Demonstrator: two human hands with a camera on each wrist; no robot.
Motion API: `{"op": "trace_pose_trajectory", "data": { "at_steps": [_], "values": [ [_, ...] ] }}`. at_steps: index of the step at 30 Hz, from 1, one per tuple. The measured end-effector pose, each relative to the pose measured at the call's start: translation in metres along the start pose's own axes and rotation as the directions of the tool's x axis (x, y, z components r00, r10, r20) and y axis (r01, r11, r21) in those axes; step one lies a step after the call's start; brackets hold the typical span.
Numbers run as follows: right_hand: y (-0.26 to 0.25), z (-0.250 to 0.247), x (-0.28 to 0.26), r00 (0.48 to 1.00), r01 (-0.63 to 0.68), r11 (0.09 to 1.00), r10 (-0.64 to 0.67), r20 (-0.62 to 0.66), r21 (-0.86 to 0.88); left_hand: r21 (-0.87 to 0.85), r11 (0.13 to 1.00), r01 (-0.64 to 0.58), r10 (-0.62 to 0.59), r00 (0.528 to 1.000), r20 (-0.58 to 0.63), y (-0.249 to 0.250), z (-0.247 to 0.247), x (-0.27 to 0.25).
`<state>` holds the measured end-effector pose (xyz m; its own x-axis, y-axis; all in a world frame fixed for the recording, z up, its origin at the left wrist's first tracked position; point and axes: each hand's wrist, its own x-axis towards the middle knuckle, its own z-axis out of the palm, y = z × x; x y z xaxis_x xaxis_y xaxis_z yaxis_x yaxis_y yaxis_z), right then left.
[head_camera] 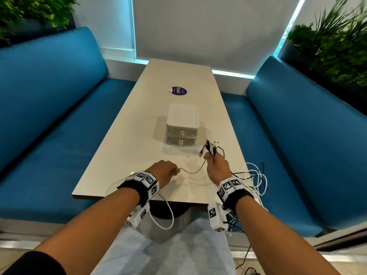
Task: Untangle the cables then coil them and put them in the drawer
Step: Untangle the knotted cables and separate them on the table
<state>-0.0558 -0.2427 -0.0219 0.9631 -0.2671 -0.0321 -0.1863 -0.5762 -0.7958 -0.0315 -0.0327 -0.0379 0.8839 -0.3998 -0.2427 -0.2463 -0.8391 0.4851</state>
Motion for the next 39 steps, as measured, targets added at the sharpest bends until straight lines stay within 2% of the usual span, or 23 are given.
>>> {"op": "trace_pose_trajectory", "data": {
  "at_steps": [2, 5, 8, 11, 12, 15, 16, 18, 20, 21, 24, 26, 28, 31, 33, 36, 39],
  "values": [
    [0.001, 0.005, -0.004, 0.998, 0.053, 0.999, -0.054, 0.043, 0.011, 0.191, 0.980, -0.057, 0.063, 0.998, -0.024, 0.007, 0.004, 0.002],
    [-0.001, 0.007, -0.011, 0.991, 0.090, 0.995, -0.086, 0.106, -0.032, 0.282, 0.956, -0.076, 0.094, 0.994, -0.051, 0.018, 0.011, 0.003],
    [-0.011, 0.011, -0.018, 0.976, 0.131, 0.989, -0.116, 0.184, -0.073, 0.300, 0.949, -0.099, 0.128, 0.989, -0.079, 0.031, 0.015, 0.006],
    [-0.019, 0.017, -0.023, 0.963, 0.180, 0.983, -0.170, 0.209, -0.030, 0.342, 0.936, -0.085, 0.111, 0.992, -0.055, 0.041, 0.019, 0.008],
    [-0.020, 0.019, -0.023, 0.961, 0.177, 0.984, -0.175, 0.216, 0.011, 0.347, 0.935, -0.070, 0.091, 0.995, -0.046, 0.042, 0.020, 0.008],
    [-0.016, 0.022, -0.023, 0.951, 0.052, 0.978, -0.110, 0.288, 0.202, 0.288, 0.956, -0.049, 0.052, 0.999, -0.004, 0.042, 0.022, 0.007],
    [-0.014, 0.022, -0.022, 0.948, 0.049, 0.983, -0.101, 0.300, 0.177, 0.247, 0.968, -0.047, 0.043, 0.999, 0.022, 0.040, 0.022, 0.008],
    [-0.009, 0.019, -0.021, 0.931, 0.172, 0.983, -0.140, 0.338, -0.066, 0.147, 0.988, -0.055, 0.045, 0.996, 0.073, 0.033, 0.018, 0.009],
    [0.000, 0.018, -0.020, 0.904, 0.298, 0.894, -0.152, 0.399, -0.335, 0.035, 0.996, -0.087, 0.083, 0.992, 0.099, 0.022, 0.011, 0.011],
    [0.005, 0.017, -0.019, 0.902, 0.325, 0.855, -0.152, 0.404, -0.403, -0.006, 0.995, -0.096, 0.096, 0.991, 0.098, 0.017, 0.006, 0.010],
    [0.016, 0.008, -0.015, 0.943, 0.283, 0.753, -0.106, 0.315, -0.594, -0.056, 0.995, -0.084, 0.089, 0.992, 0.089, 0.002, -0.008, 0.006],
    [0.024, -0.004, -0.011, 0.970, 0.207, 0.695, -0.051, 0.240, -0.689, -0.032, 0.997, -0.076, 0.079, 0.992, 0.098, -0.007, -0.014, 0.003],
    [0.028, -0.015, -0.008, 0.987, 0.111, 0.679, 0.009, 0.160, -0.726, 0.011, 0.997, -0.077, 0.076, 0.994, 0.078, -0.012, -0.014, 0.001],
    [0.022, -0.017, -0.006, 0.993, -0.016, 0.790, 0.083, 0.081, -0.613, 0.088, 0.993, -0.079, 0.077, 0.997, 0.026, -0.004, -0.008, -0.001],
    [0.012, -0.010, -0.008, 0.996, -0.015, 0.872, 0.057, 0.071, -0.489, 0.143, 0.986, -0.085, 0.087, 0.996, -0.006, 0.008, -0.002, 0.000],
    [-0.001, 0.007, -0.017, 0.991, 0.121, 0.946, -0.098, 0.091, -0.300, 0.157, 0.983, -0.094, 0.099, 0.995, -0.030, 0.026, 0.007, 0.006],
    [-0.003, 0.021, -0.025, 0.963, 0.256, 0.941, -0.228, 0.146, -0.221, 0.108, 0.987, -0.123, 0.127, 0.991, -0.036, 0.036, 0.010, 0.009]
  ]
}}
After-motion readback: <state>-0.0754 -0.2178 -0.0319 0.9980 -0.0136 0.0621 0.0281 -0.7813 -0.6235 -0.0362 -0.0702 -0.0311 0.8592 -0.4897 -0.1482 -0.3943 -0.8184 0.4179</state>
